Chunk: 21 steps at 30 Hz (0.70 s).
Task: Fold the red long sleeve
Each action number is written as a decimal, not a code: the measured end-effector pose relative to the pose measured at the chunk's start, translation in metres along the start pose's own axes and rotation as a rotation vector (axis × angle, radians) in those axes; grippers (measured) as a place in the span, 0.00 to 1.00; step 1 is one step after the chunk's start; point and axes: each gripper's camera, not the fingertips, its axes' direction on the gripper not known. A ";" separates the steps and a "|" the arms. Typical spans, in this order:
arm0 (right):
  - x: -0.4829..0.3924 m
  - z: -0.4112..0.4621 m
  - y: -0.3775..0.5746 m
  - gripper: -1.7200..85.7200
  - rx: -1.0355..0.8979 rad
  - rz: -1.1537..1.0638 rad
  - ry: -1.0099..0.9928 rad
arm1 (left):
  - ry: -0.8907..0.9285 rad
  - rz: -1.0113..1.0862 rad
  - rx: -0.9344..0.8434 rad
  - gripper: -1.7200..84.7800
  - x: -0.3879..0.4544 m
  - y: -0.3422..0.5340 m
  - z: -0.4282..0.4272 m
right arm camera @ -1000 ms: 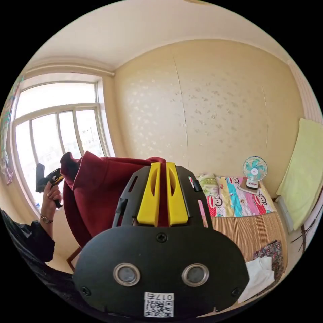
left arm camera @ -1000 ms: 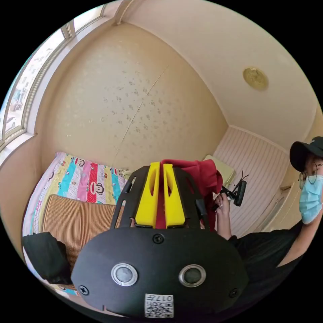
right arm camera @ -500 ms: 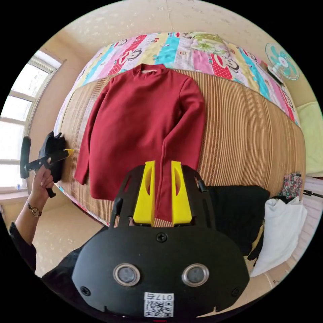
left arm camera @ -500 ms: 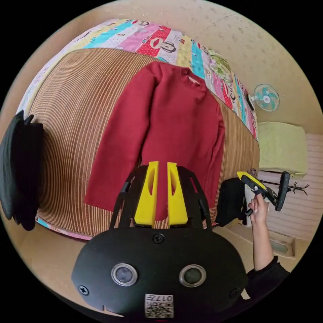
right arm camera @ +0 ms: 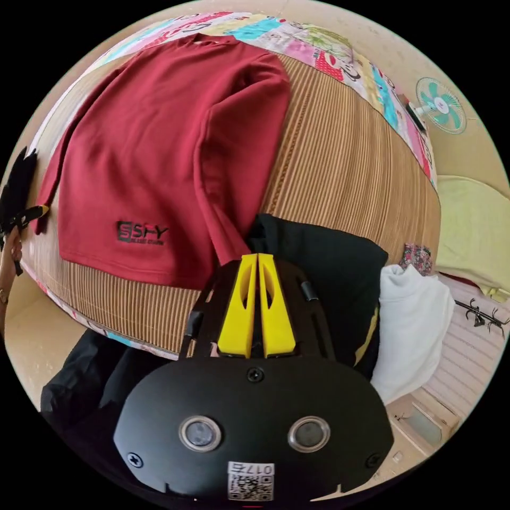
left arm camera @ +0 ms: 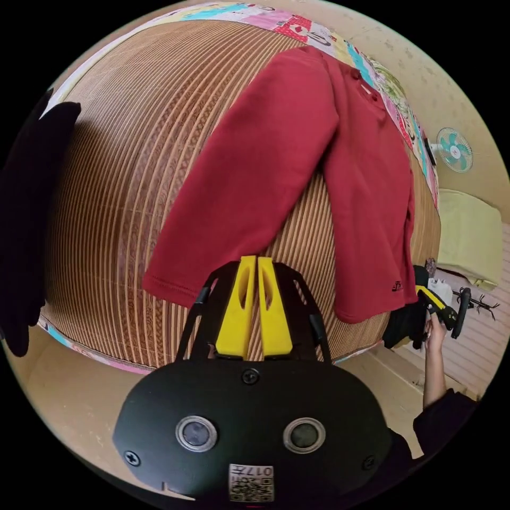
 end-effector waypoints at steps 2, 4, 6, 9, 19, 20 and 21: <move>0.025 -0.014 -0.003 0.05 0.062 0.036 -0.036 | -0.177 -0.144 0.110 0.01 -0.026 -0.004 -0.033; 0.030 -0.033 -0.004 0.09 0.177 -0.042 -0.274 | -0.158 -0.338 0.317 0.01 -0.064 0.011 -0.078; 0.011 -0.040 -0.008 0.15 0.215 -0.138 -0.468 | 0.044 -0.355 0.380 0.01 -0.079 0.022 -0.085; -0.061 -0.042 -0.016 0.18 0.268 -0.348 -0.726 | 0.207 -0.290 0.297 0.02 -0.064 0.034 -0.054; -0.149 -0.017 -0.050 0.07 0.205 -0.400 -0.868 | 0.366 -0.218 0.322 0.05 -0.065 0.068 -0.011; -0.120 -0.014 -0.048 0.07 0.254 -0.320 -1.019 | 0.412 -0.204 0.328 0.06 -0.071 0.066 -0.014; -0.063 0.004 -0.042 0.06 0.336 -0.133 -1.299 | 0.516 -0.172 0.340 0.06 -0.083 0.063 -0.019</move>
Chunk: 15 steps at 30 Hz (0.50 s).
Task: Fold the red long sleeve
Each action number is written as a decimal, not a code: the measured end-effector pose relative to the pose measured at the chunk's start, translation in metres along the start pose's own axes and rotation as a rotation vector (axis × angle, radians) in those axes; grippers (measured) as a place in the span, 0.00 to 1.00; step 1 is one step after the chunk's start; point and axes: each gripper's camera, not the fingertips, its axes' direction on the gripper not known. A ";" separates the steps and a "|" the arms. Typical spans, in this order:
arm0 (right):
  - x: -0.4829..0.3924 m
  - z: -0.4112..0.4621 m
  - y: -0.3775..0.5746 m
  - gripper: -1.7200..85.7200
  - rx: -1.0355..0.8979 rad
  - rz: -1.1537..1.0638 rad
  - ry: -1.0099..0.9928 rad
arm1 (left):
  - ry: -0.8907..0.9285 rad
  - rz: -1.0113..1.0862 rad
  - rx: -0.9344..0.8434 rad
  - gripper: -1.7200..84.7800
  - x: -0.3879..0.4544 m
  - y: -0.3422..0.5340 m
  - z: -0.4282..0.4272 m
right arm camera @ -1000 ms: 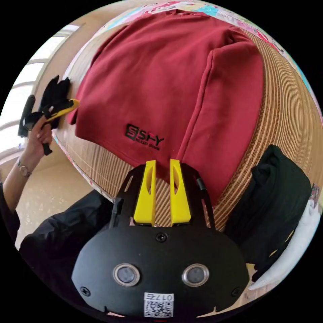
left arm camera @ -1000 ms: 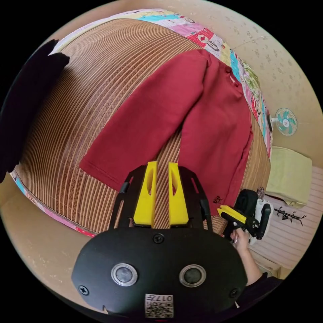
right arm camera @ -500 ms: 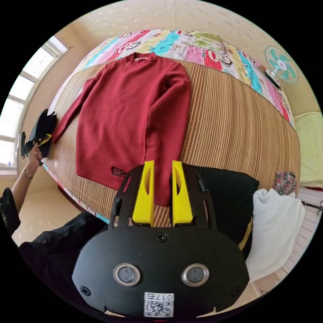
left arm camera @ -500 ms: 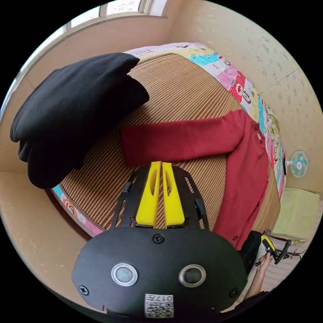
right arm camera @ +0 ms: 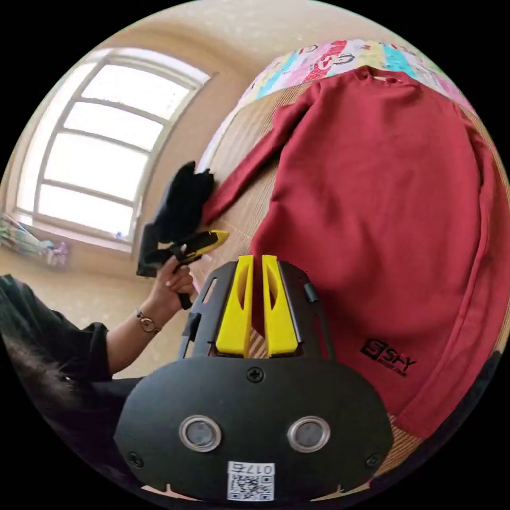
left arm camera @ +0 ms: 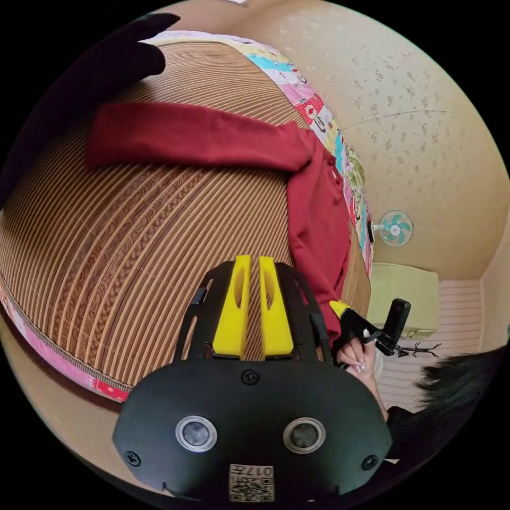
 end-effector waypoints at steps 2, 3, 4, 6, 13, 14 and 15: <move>0.054 -0.052 0.021 0.06 0.197 0.194 -0.195 | 0.104 0.021 -0.001 0.09 -0.004 -0.008 -0.007; 0.079 -0.073 0.037 0.06 0.248 0.310 -0.116 | 0.123 0.048 -0.015 0.11 -0.001 -0.012 -0.005; 0.091 -0.084 0.047 0.06 0.253 0.390 0.041 | 0.129 0.076 -0.052 0.12 0.005 -0.015 0.003; 0.095 -0.086 0.051 0.05 0.210 0.392 0.158 | 0.166 0.105 -0.139 0.15 0.016 -0.018 0.027; 0.074 -0.065 0.041 0.07 0.138 0.311 0.215 | 0.100 0.123 -0.444 0.10 0.048 -0.016 0.135; 0.071 -0.067 0.042 0.07 0.148 0.306 0.209 | 0.082 0.123 -0.472 0.09 0.049 -0.015 0.141; 0.065 -0.072 0.046 0.08 0.166 0.296 0.219 | 0.057 0.131 -0.498 0.07 0.050 -0.012 0.145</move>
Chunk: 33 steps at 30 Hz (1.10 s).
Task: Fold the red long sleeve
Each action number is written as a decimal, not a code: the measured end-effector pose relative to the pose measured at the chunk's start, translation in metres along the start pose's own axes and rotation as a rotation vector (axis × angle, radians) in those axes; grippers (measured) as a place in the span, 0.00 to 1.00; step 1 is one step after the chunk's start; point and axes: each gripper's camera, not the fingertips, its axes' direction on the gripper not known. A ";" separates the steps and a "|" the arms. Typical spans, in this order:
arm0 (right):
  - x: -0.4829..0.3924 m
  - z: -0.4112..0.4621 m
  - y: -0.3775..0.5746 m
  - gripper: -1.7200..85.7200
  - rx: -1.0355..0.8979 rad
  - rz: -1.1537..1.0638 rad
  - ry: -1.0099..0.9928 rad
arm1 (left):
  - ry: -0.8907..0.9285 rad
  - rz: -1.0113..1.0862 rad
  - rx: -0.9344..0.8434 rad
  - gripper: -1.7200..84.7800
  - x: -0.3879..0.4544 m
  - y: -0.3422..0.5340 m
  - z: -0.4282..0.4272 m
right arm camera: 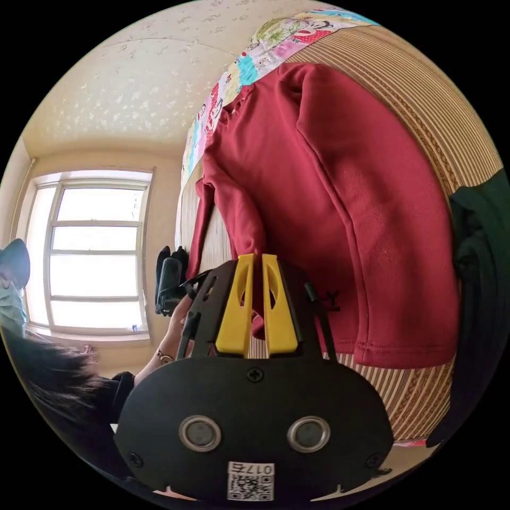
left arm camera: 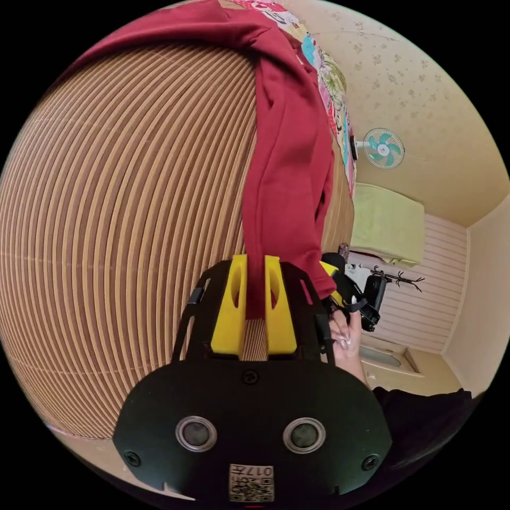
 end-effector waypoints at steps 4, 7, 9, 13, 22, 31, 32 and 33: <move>-0.016 -0.020 0.020 0.14 0.026 -0.043 0.415 | -0.081 0.026 0.106 0.05 -0.002 0.033 -0.058; -0.008 0.018 0.028 0.11 -0.214 -0.134 0.750 | -0.127 -0.026 0.175 0.05 -0.024 0.069 -0.101; -0.021 0.019 0.026 0.08 -0.257 -0.232 0.827 | -0.154 -0.042 0.200 0.06 -0.039 0.084 -0.119; -0.053 -0.080 -0.014 0.07 -0.059 -0.192 0.751 | -0.202 -0.059 0.221 0.05 -0.072 0.099 -0.156; -0.060 -0.161 0.001 0.15 0.254 -0.061 0.818 | -0.271 -0.064 0.143 0.05 -0.093 0.102 -0.153; -0.029 0.028 0.130 0.04 -0.426 -0.283 0.808 | -0.266 -0.116 0.116 0.06 -0.105 0.168 -0.131; -0.026 0.023 0.139 0.04 -0.438 -0.274 0.819 | -0.288 -0.137 0.103 0.06 -0.107 0.178 -0.128; -0.020 0.014 0.155 0.03 -0.462 -0.242 0.837 | -0.329 -0.195 0.079 0.08 -0.115 0.197 -0.123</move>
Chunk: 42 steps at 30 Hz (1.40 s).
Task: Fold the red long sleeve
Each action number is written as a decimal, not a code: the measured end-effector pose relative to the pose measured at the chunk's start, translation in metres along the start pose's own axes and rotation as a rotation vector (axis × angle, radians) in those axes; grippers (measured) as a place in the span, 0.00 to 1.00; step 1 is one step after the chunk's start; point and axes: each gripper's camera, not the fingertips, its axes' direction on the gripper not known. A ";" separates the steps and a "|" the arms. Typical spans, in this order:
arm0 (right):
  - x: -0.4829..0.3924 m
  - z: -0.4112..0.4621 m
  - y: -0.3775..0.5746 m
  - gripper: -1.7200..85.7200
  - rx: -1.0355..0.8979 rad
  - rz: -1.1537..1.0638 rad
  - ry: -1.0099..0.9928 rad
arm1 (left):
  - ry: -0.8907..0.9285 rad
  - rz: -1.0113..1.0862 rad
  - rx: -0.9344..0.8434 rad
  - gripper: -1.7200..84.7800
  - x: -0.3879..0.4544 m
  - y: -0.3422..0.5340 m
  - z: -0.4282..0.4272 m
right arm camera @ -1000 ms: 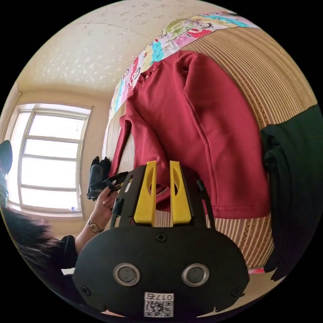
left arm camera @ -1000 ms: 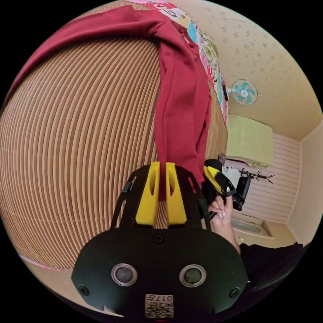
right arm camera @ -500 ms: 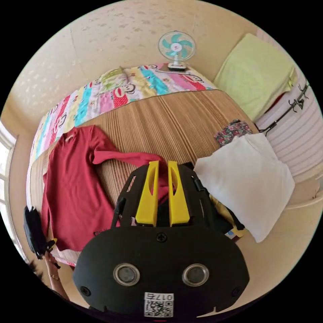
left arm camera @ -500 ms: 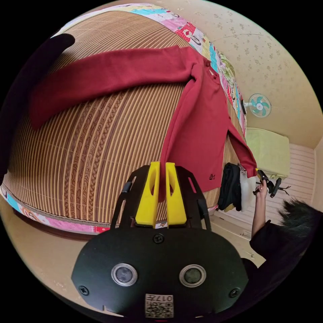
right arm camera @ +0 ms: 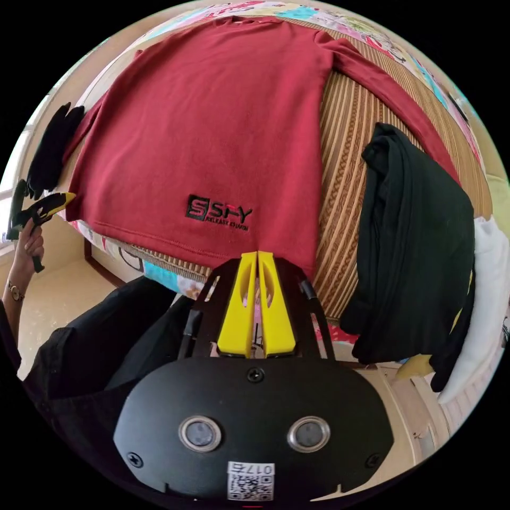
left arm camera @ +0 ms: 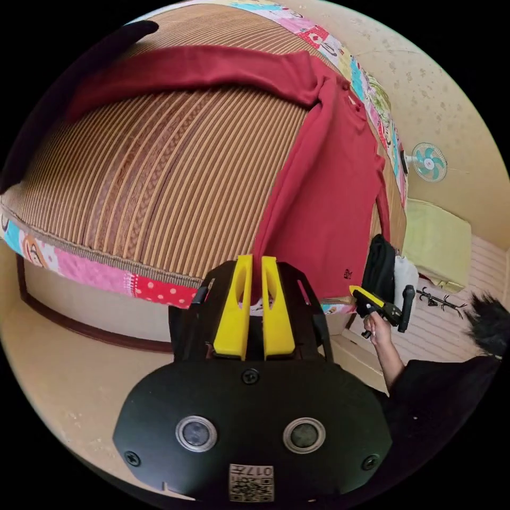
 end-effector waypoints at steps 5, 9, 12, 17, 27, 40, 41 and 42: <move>0.027 -0.004 0.029 0.03 -0.056 0.060 -0.112 | 0.360 -0.340 0.287 0.14 -0.067 0.050 -0.025; 0.065 0.006 0.031 0.02 -0.091 0.233 -0.342 | 0.628 -0.528 0.550 0.18 -0.108 0.024 -0.020; 0.078 0.010 0.043 0.02 -0.086 0.294 -0.415 | 0.607 -0.629 0.663 0.18 -0.121 -0.011 -0.015; 0.079 0.009 0.058 0.02 -0.095 0.243 -0.421 | 0.661 -0.816 0.739 0.08 -0.141 -0.036 0.005; 0.093 -0.013 0.082 0.03 -0.016 0.195 -0.565 | 0.301 -0.090 1.172 0.06 0.068 0.007 -0.139; 0.277 -0.095 0.048 0.16 0.622 0.800 -0.805 | 0.232 0.501 0.372 0.10 0.360 -0.090 0.141; 0.287 -0.093 0.048 0.16 0.637 0.865 -0.795 | 0.233 0.496 0.357 0.10 0.358 -0.083 0.148; 0.305 -0.088 0.045 0.16 0.625 0.995 -0.767 | 0.223 0.483 0.328 0.10 0.352 -0.067 0.160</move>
